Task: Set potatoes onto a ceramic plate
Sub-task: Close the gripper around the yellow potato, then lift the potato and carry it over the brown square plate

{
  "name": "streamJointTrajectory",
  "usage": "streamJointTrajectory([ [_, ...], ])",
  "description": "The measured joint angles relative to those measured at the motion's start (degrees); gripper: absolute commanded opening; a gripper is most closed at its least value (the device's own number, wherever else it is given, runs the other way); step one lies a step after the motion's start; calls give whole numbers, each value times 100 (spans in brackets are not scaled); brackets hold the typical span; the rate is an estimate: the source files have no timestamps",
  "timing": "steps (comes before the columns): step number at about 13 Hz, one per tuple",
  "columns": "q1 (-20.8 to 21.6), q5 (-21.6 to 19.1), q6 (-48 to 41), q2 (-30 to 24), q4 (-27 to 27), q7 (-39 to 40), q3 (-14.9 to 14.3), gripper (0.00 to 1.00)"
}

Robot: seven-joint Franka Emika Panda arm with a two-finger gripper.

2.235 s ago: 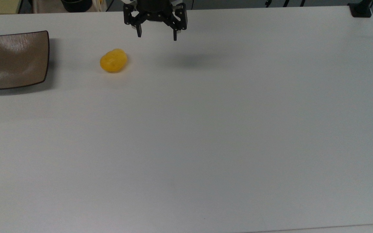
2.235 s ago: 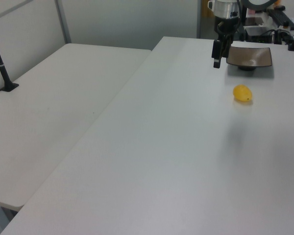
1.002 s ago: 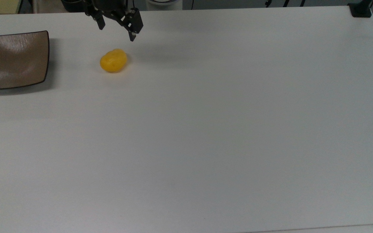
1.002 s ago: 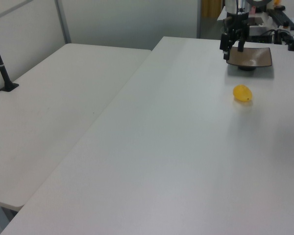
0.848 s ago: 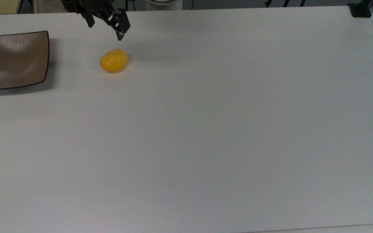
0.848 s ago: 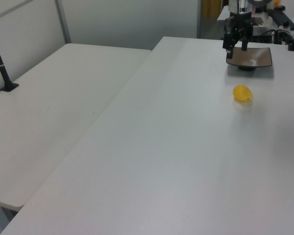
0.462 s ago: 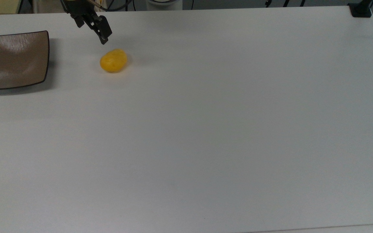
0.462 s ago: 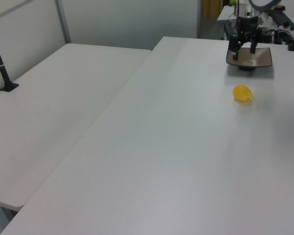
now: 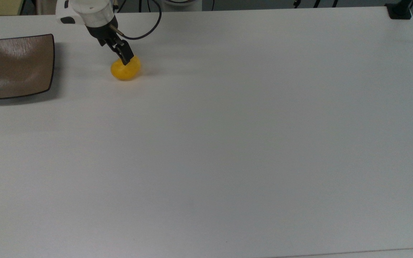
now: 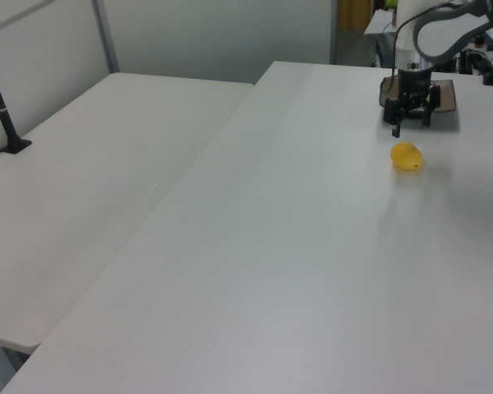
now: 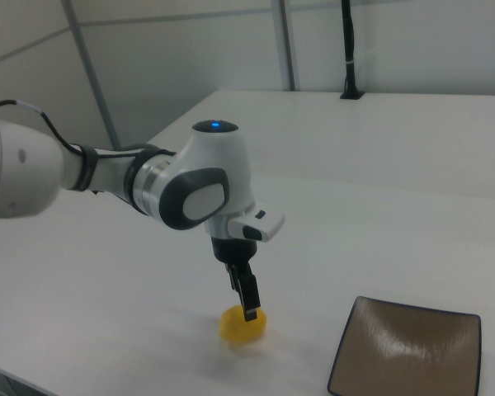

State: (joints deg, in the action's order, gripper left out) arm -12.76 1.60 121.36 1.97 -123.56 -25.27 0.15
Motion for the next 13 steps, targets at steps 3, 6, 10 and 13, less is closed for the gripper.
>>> streamJointTrajectory([
  [3,2,0,226,438,-23,-15,0,100],
  [6,2,0,338,721,-23,-18,0,87],
  [10,2,-1,338,745,-17,-45,0,57],
  [13,1,-1,338,740,4,-63,0,57],
])
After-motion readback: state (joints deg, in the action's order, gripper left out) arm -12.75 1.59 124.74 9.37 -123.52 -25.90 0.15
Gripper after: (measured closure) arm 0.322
